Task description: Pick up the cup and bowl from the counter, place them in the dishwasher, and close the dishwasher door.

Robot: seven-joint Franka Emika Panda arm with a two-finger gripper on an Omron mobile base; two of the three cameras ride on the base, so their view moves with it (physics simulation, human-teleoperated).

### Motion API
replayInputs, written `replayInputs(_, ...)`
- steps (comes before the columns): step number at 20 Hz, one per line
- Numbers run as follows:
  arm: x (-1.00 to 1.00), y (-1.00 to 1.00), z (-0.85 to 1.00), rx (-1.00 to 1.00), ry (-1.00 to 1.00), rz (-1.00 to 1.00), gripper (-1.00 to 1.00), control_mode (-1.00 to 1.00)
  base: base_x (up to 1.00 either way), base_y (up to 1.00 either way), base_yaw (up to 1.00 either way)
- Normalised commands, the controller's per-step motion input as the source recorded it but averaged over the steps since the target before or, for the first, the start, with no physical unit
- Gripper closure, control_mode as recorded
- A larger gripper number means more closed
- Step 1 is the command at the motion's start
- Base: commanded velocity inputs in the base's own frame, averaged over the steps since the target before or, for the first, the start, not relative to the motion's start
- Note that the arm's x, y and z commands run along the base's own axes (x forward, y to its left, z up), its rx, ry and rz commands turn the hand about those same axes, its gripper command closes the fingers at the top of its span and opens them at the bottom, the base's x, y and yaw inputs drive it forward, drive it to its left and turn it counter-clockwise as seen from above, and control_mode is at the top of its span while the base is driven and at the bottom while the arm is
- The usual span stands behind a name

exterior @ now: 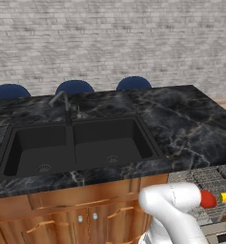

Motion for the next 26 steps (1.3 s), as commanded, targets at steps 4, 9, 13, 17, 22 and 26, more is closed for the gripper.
replayInputs(4, 0.03, -0.16, -0.45, 0.00, -0.02, 0.00, -1.00, -1.00, 0.00, 0.00, 0.00)
replayInputs(9, 0.17, -0.08, -0.12, 0.00, -0.04, 0.00, -1.00, -1.00, 0.00, 0.00, 0.00)
replayInputs(13, 0.41, -0.04, 0.00, 0.00, -0.04, 0.00, -1.00, -1.00, 0.00, 0.00, 0.00)
replayInputs(17, 0.45, 0.00, 0.00, 0.00, -0.02, -0.01, -1.00, -1.00, 0.00, 0.00, 0.00)
replayInputs(22, 0.39, 0.00, -0.04, 0.00, -0.02, 0.00, -1.00, -1.00, 0.00, 0.00, 0.00)
replayInputs(26, 0.77, 0.00, 0.00, 0.00, -0.04, 0.00, -1.00, -1.00, 0.00, 0.00, 0.00)
